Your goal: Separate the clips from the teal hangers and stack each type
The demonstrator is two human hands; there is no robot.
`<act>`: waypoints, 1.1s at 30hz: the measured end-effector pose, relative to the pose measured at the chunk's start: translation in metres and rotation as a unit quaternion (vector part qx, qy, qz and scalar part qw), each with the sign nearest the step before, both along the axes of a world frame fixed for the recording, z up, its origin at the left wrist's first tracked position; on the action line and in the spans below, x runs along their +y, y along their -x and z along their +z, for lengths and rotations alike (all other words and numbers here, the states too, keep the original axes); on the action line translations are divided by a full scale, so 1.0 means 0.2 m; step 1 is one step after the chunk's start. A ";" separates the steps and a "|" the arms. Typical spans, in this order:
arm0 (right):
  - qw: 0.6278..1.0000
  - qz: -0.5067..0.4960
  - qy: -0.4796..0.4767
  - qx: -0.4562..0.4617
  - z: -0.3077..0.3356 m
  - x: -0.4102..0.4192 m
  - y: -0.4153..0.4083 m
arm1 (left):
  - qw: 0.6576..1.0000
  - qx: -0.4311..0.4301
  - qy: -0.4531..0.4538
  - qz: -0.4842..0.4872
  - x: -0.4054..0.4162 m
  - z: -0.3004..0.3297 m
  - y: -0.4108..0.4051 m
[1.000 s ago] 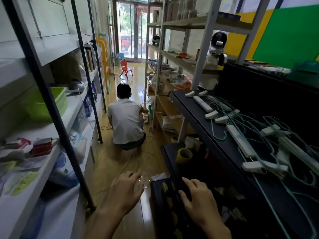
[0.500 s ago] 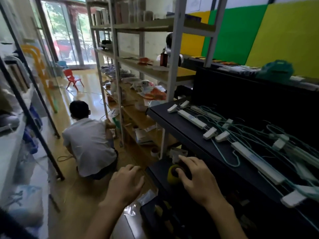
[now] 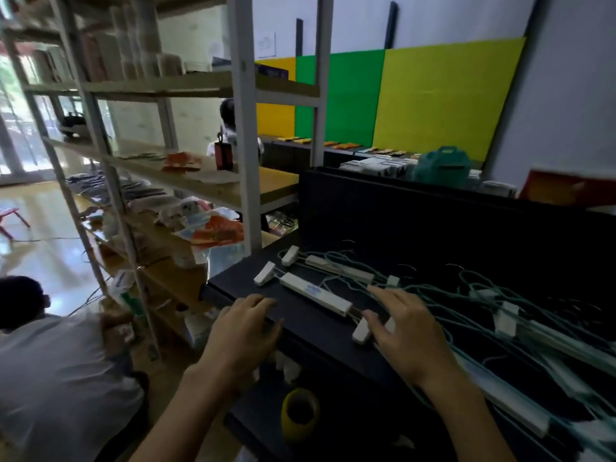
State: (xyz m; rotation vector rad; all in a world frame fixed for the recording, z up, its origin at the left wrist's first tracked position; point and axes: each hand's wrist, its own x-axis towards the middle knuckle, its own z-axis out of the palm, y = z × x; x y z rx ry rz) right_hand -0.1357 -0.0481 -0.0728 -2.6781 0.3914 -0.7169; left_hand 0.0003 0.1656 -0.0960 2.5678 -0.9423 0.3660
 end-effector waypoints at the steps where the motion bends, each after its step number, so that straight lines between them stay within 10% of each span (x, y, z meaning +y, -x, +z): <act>1: 1.000 -0.013 0.001 0.003 0.00 -0.03 -0.02 | 1.000 -0.003 -0.005 -0.015 -0.04 0.01 -0.05; 21: 0.956 -0.286 -0.028 0.057 -0.07 0.06 -0.04 | 0.927 0.031 -0.055 -0.371 -0.43 -0.01 -0.63; 33: 0.934 -0.352 -0.012 0.065 -0.02 0.18 0.08 | 0.919 -0.013 0.067 -0.388 -0.41 0.02 -0.66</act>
